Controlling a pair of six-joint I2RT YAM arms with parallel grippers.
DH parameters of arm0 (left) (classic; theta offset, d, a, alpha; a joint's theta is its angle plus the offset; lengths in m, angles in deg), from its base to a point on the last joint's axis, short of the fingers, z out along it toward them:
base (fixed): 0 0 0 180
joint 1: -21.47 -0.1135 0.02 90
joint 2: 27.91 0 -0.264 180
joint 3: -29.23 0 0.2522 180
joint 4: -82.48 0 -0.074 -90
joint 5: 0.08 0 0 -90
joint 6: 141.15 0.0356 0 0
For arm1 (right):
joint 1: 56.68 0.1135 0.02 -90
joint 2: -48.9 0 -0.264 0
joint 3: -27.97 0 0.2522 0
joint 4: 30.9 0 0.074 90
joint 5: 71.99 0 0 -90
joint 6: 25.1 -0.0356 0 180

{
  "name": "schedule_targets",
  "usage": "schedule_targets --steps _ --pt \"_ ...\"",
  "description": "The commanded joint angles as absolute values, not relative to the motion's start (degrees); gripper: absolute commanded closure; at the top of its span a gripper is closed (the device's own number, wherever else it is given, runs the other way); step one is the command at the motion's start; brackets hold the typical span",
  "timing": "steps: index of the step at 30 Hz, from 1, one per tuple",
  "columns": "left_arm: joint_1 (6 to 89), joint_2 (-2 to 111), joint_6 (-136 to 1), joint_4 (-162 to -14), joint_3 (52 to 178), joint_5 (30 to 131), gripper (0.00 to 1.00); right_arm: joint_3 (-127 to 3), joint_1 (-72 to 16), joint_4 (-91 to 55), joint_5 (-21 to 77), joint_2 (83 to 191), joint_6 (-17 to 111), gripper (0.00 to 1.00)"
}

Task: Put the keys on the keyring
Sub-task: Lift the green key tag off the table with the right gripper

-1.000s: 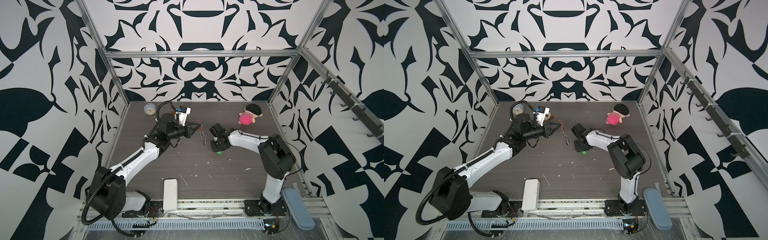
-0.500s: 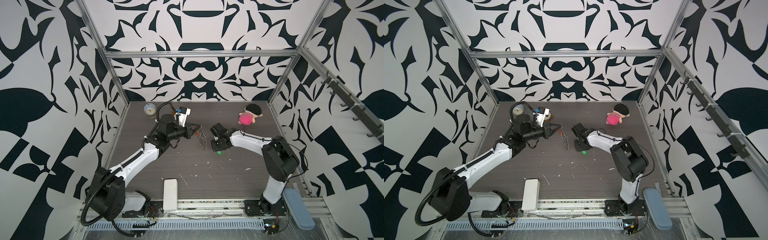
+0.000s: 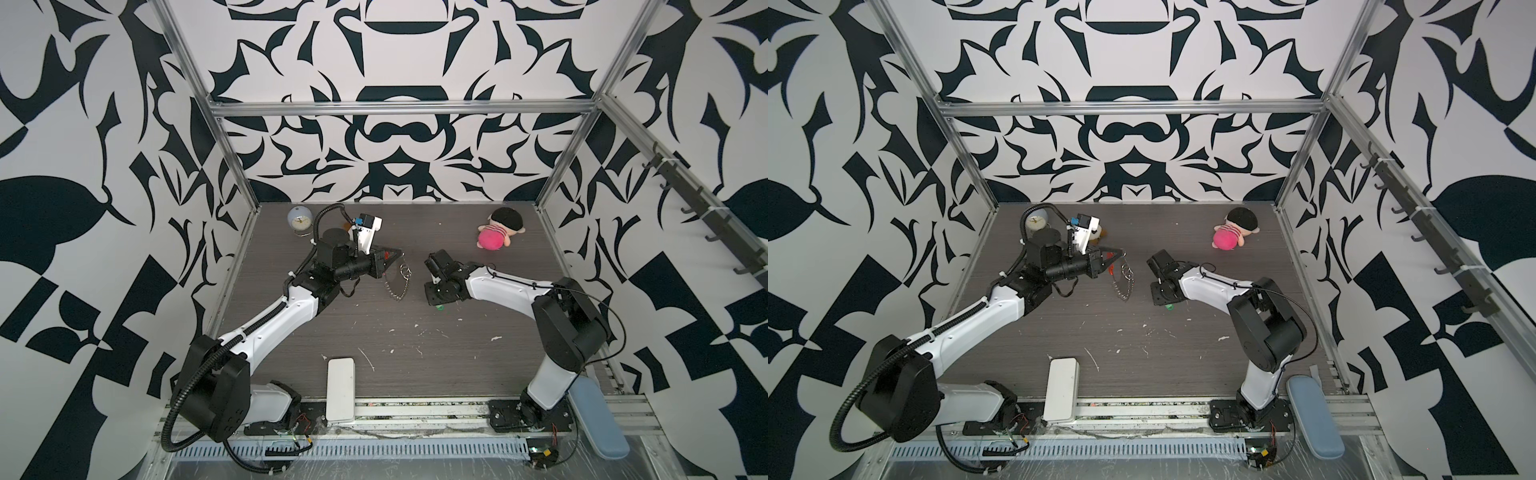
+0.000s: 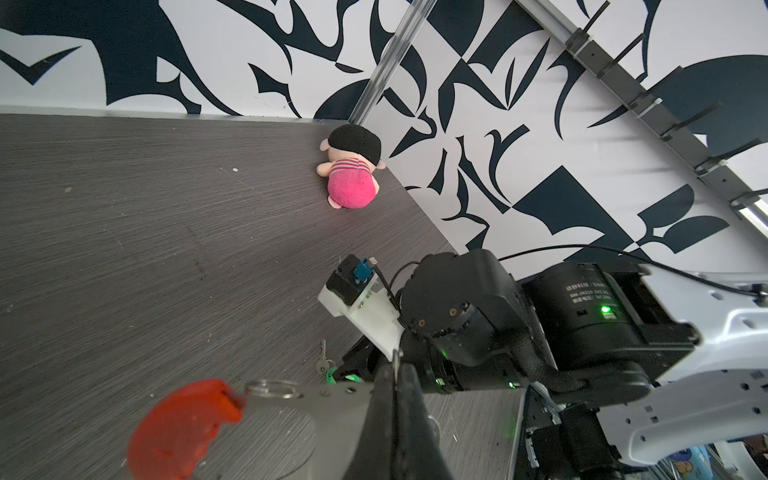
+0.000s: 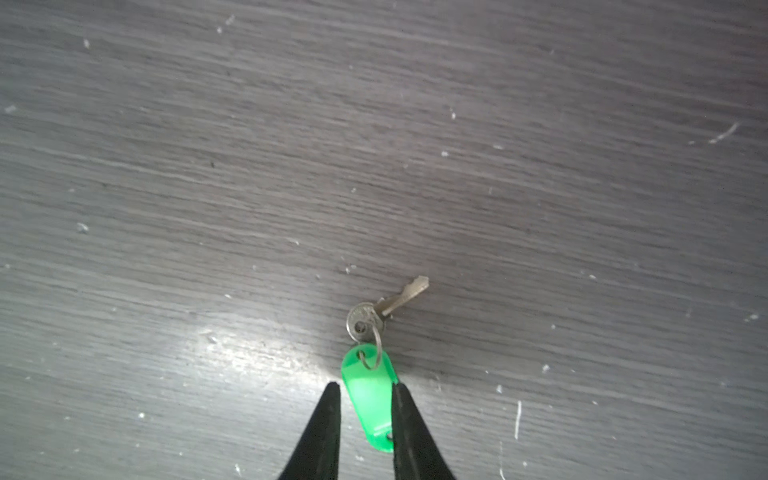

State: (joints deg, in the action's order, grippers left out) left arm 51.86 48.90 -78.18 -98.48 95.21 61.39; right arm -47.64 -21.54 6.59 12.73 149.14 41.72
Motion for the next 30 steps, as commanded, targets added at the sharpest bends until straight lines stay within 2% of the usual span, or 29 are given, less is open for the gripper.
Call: schedule_targets --steps 1,25,30 --pt "52.06 47.98 -78.05 -99.61 96.16 60.39 1.00 -47.91 -21.43 5.20 13.26 149.27 40.67 0.74" --pt "52.16 49.90 -77.76 -98.68 97.87 59.87 1.00 -47.66 -22.92 3.78 14.47 150.95 40.77 0.76" --pt "52.23 50.23 -77.83 -98.70 97.89 59.81 1.00 -47.54 -22.97 3.42 14.66 151.48 40.77 0.79"
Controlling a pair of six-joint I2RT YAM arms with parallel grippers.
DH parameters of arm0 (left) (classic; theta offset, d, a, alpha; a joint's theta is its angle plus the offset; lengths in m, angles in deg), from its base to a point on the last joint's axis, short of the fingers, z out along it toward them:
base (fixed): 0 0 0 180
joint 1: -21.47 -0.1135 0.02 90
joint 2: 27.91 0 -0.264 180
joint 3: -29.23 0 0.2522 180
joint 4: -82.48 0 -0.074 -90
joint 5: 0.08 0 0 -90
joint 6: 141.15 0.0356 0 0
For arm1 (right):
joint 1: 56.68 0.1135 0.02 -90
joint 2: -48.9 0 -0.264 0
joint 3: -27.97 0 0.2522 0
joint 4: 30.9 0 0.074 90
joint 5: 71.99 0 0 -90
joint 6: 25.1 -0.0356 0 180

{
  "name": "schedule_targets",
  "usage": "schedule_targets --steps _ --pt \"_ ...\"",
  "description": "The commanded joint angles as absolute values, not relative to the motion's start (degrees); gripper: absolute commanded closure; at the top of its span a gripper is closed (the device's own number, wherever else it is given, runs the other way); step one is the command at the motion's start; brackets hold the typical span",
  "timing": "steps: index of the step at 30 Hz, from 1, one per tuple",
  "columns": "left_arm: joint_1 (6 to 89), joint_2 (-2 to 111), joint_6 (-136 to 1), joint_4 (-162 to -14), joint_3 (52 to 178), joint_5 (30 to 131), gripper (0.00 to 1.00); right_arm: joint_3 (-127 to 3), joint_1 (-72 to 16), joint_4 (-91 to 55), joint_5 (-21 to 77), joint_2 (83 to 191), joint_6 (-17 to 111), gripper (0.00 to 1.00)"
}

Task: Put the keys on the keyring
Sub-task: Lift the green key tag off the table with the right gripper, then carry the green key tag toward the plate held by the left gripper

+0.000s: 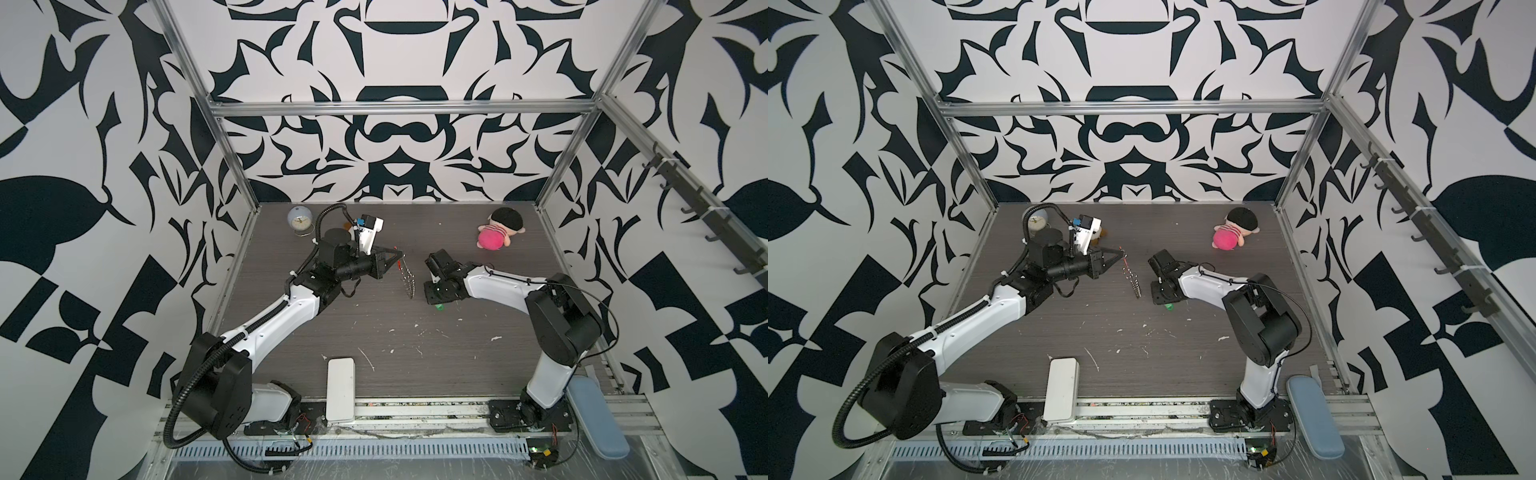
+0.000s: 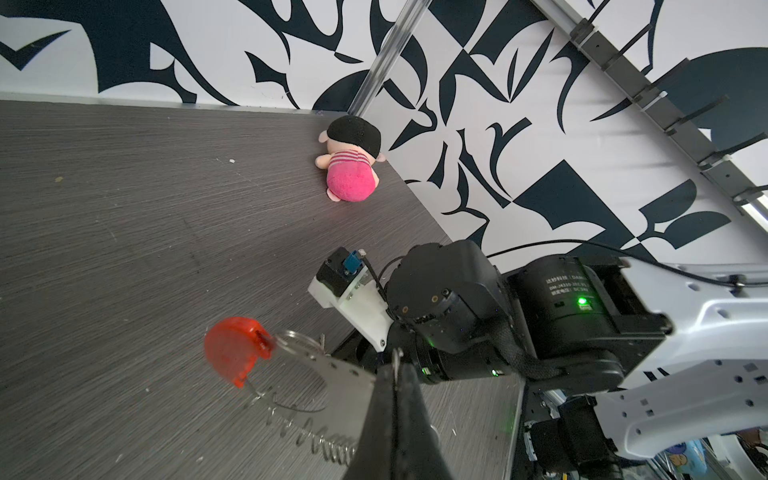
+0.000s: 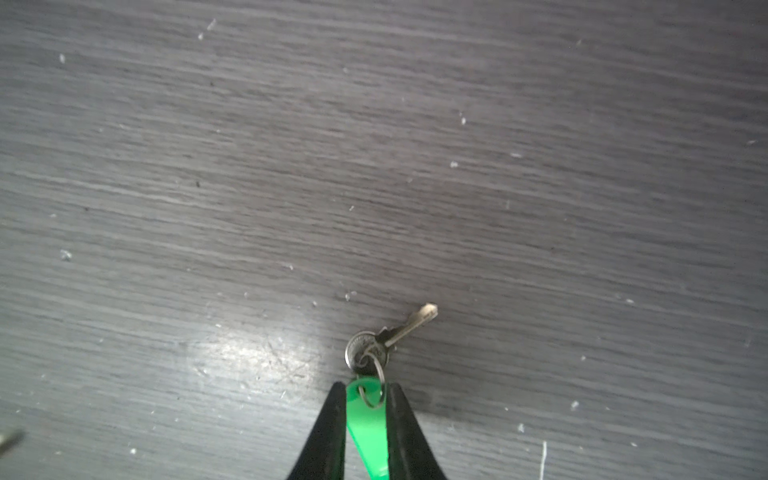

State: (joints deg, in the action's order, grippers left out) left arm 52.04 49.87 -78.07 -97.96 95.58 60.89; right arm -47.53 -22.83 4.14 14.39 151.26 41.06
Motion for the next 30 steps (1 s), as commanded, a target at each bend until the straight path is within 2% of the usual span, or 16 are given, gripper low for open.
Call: schedule_targets --steps 1,9,14,20,23,30 --pt "52.23 50.38 -77.79 -98.67 97.92 59.79 1.00 -47.58 -22.95 3.31 14.83 151.55 40.73 0.80" --pt "52.23 50.53 -77.78 -98.64 97.90 60.04 1.00 -47.84 -23.01 3.00 15.27 151.99 40.55 0.87" --pt "52.23 50.57 -77.80 -98.75 97.62 60.01 1.00 -48.15 -23.01 3.32 14.96 152.22 40.92 1.00" --pt "52.23 49.85 -77.50 -98.65 97.13 60.16 1.00 -47.04 -23.01 2.46 13.78 149.80 42.60 1.00" --pt "52.23 48.94 -75.66 -97.86 96.86 61.29 1.00 -45.77 -22.93 1.41 13.88 144.95 44.74 1.00" --pt "52.09 45.96 -67.84 -92.55 99.25 66.31 1.00 -34.71 -23.22 -10.10 14.95 123.41 54.62 1.00"
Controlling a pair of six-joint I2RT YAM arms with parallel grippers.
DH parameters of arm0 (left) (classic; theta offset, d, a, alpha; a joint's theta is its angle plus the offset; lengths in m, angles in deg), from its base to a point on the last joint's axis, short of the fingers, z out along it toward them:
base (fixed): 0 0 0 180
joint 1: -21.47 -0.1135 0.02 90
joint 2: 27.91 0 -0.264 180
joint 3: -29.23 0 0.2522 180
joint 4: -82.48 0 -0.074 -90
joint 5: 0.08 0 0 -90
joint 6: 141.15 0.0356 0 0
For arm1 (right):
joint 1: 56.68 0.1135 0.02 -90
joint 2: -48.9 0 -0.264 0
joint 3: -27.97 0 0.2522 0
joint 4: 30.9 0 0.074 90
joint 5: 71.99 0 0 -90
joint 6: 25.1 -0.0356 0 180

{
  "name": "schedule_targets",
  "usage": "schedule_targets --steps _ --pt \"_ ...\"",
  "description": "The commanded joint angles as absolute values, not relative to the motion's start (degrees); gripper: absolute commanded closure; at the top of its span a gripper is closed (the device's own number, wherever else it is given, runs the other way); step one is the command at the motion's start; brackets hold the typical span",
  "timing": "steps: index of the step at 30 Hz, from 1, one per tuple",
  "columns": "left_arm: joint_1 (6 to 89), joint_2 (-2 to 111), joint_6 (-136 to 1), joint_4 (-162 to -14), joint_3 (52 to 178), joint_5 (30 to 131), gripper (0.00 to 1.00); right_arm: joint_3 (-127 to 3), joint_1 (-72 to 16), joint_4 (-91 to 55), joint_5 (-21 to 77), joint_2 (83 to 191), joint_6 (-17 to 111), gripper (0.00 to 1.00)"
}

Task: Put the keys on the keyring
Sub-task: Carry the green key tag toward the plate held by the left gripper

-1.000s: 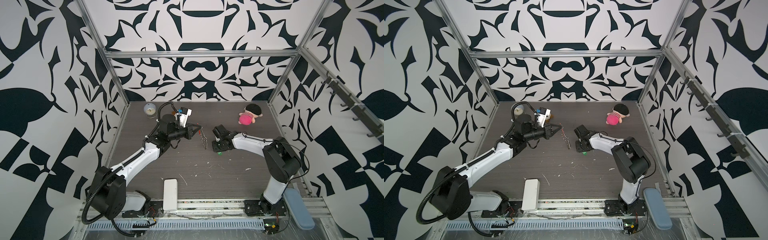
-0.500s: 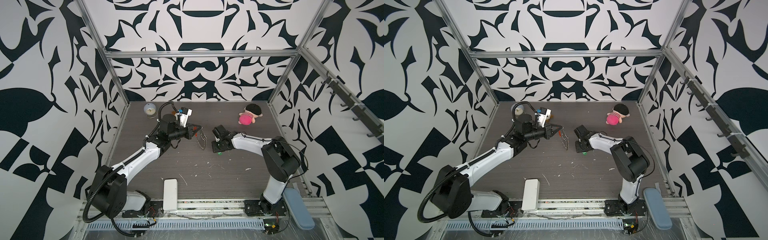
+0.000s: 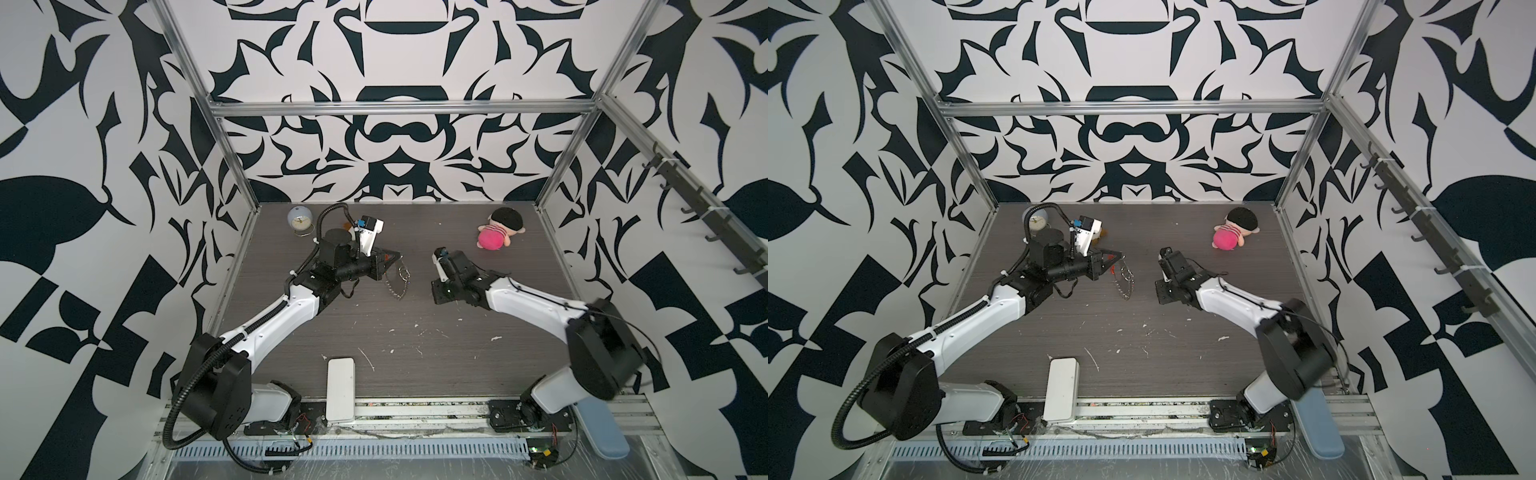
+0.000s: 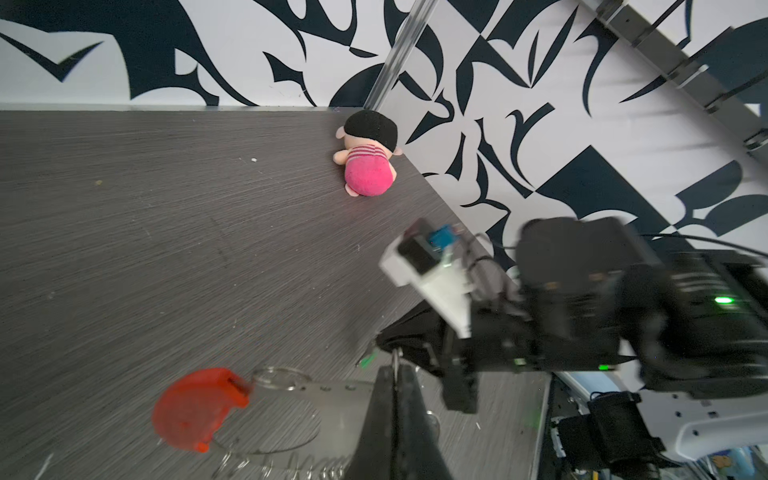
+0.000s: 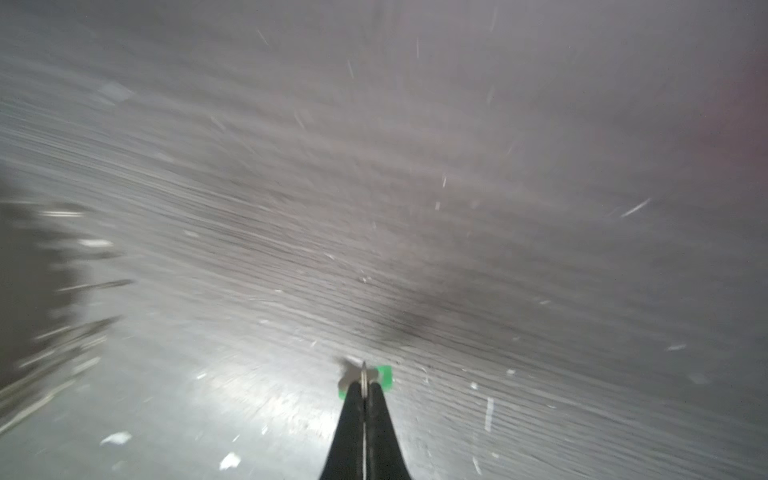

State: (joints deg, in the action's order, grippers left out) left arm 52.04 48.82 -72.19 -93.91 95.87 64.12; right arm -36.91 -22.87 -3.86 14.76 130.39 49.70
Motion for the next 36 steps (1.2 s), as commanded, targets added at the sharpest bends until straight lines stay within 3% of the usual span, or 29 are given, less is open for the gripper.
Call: schedule_targets --steps 1,4,10,18,36 --pt "52.10 45.59 -66.71 -91.95 99.72 66.63 1.00 -34.59 -24.19 -9.33 17.98 120.60 54.57 1.00" --pt "52.05 45.52 -63.73 -92.67 100.27 66.58 1.00 -35.81 -30.39 -8.72 36.62 117.53 53.15 1.00" --pt "52.06 46.63 -60.82 -92.28 103.40 63.67 1.00 -35.49 -31.72 -12.91 52.72 111.78 54.01 1.00" --pt "52.14 47.42 -61.20 -93.94 104.22 58.75 1.00 -35.24 -31.98 -16.24 58.76 107.36 49.35 1.00" --pt "55.55 50.60 -55.73 -104.70 100.50 50.47 1.00 -39.67 -31.89 -17.34 57.85 108.79 43.65 1.00"
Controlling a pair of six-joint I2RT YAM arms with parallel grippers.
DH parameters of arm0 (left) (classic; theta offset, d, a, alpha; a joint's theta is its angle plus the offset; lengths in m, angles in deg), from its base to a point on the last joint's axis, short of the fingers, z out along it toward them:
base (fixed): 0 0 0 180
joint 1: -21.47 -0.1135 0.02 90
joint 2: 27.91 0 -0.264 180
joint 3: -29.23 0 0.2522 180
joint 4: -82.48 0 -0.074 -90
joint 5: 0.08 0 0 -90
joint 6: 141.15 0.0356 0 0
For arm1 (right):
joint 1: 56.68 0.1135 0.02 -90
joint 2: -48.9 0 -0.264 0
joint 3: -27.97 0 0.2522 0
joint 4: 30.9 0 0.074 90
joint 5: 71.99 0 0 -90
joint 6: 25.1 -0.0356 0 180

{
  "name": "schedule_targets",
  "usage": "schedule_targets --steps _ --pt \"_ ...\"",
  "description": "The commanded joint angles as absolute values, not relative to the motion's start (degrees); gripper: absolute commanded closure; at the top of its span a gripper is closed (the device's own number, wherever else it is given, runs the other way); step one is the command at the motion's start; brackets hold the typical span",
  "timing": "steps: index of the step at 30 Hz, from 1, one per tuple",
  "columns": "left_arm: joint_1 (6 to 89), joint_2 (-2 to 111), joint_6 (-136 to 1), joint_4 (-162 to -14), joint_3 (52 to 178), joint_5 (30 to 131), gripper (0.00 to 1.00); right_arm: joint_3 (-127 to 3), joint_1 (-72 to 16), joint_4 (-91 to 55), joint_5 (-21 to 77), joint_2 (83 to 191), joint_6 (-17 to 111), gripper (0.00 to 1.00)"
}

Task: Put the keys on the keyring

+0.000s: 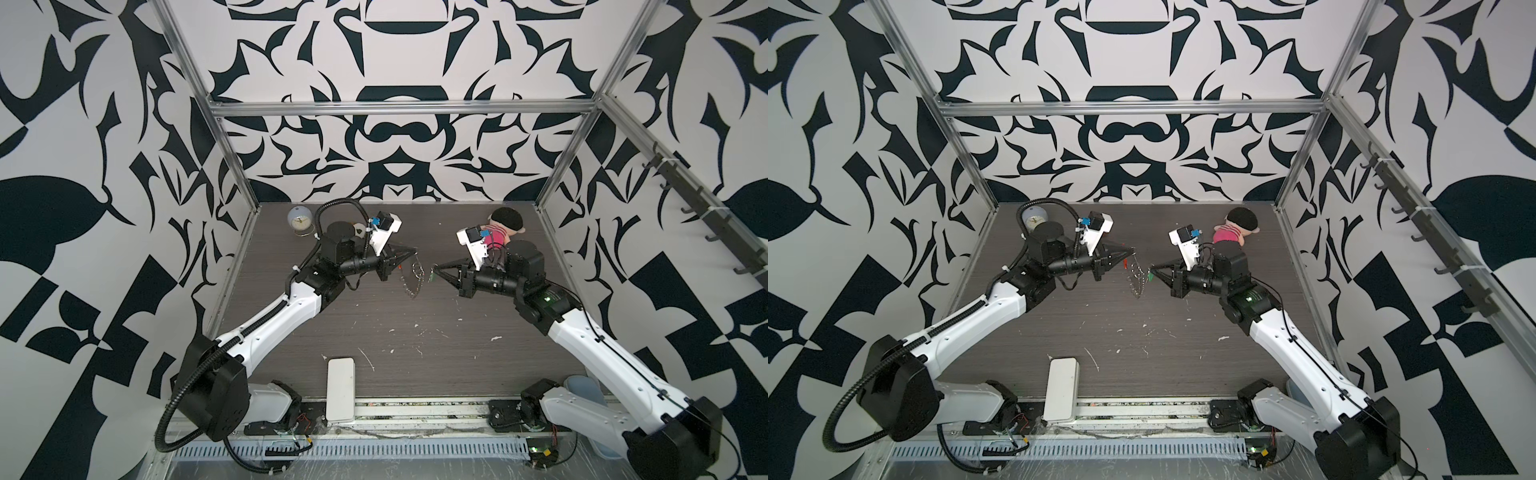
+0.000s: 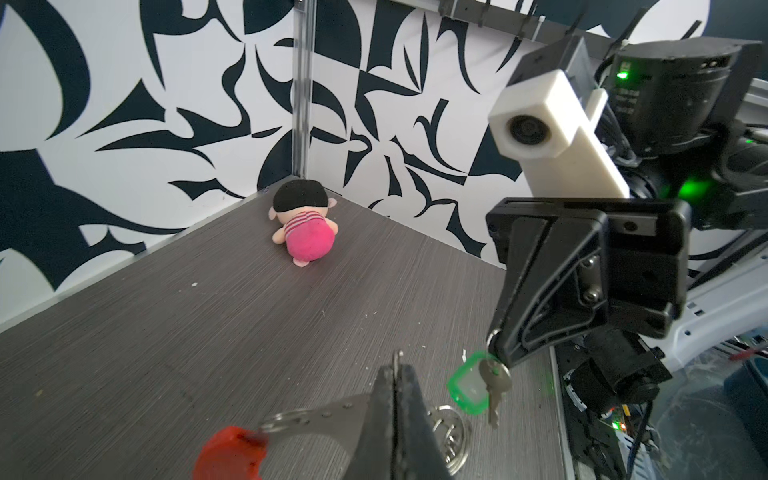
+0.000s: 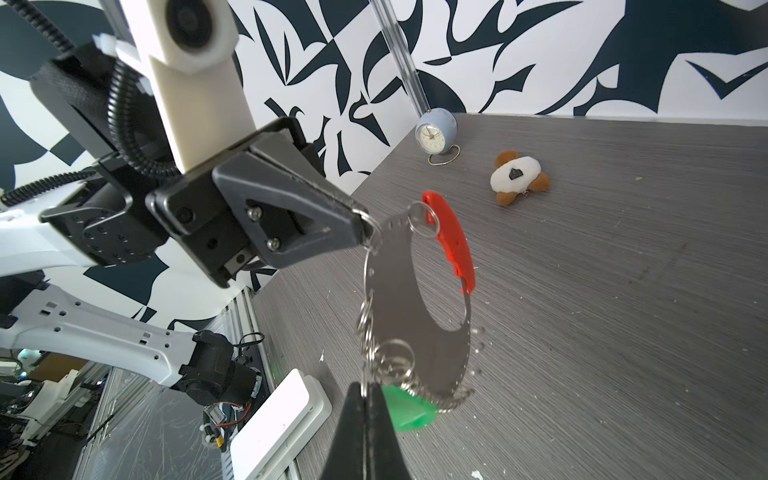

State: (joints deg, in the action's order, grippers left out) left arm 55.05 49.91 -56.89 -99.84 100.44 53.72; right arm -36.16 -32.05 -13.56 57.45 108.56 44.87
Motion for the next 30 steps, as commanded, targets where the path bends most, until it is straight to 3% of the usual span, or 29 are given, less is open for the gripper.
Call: schedule_targets --steps 1,22,30 --pt "55.82 51.05 -55.98 -105.07 100.63 50.55 1.00 -40.36 -31.89 -16.89 57.77 108.91 43.67 1.00" --pt "58.47 53.14 -55.70 -105.70 101.68 48.79 1.00 -43.89 -31.79 -14.30 54.48 111.03 44.41 1.00" --pt "58.47 52.12 -53.73 -104.01 101.34 54.27 1.00 -42.99 -31.70 -12.53 53.97 110.86 45.29 1.00"
